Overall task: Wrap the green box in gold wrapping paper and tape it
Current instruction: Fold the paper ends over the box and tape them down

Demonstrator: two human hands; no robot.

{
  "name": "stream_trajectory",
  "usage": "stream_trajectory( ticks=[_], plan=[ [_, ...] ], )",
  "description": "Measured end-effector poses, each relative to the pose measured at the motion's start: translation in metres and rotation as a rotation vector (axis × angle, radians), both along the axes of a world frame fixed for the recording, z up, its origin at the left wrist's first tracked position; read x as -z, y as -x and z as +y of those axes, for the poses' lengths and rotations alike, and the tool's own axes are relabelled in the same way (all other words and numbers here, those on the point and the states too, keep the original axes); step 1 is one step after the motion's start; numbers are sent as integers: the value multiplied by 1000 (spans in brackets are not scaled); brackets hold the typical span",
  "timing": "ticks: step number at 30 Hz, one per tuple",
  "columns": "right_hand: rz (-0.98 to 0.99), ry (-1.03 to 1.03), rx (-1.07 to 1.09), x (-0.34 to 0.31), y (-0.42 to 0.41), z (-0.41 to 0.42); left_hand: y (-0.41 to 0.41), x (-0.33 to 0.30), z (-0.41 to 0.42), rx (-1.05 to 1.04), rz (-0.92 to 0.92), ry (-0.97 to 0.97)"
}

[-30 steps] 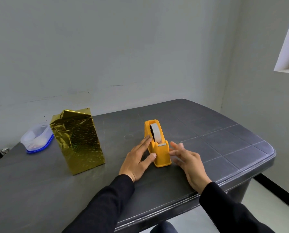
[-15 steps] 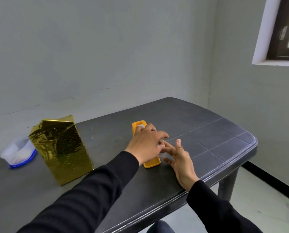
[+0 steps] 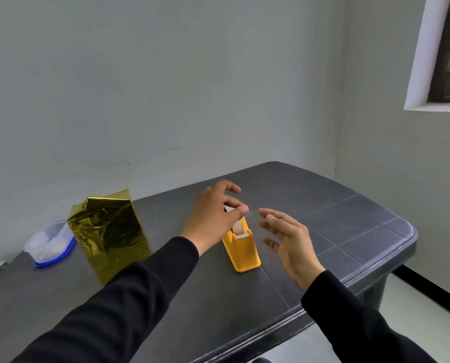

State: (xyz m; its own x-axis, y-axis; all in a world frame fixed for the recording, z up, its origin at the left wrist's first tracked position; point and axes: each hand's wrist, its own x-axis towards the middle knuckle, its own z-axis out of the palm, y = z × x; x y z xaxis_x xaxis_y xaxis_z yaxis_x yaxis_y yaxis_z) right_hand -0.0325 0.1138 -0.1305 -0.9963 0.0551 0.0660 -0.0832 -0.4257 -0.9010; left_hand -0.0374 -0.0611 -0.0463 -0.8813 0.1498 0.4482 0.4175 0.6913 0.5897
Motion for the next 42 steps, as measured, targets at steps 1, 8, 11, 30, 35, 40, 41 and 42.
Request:
stream_trajectory(
  ticks=[1,8,11,30,35,40,41,42],
  plan=[
    [61,-44,-22,-10,-3,-6,-2,-4,-5,-17,-9,-38],
    [189,-225,34,-47,-3,-58,-20,-29,-52,-169,70,-76],
    [180,-201,-17,-59,0,-83,-32,-41,-78,-214,144,-3],
    [250,-374,-189,-114,45,-229,-67,-82,-242,-394,-13,156],
    [103,-378,-283,-114,71,-261,-50,-84,-250,-333,41,130],
    [7,-289,-327,-106,87,-274,-30,-91,-254,-306,-11,83],
    [-1,-274,-331,-106,88,-274,-25,-89,-256,-315,-25,53],
    [-7,-259,-335,-106,87,-273,-20,-88,-257,-322,-37,10]
  ],
)
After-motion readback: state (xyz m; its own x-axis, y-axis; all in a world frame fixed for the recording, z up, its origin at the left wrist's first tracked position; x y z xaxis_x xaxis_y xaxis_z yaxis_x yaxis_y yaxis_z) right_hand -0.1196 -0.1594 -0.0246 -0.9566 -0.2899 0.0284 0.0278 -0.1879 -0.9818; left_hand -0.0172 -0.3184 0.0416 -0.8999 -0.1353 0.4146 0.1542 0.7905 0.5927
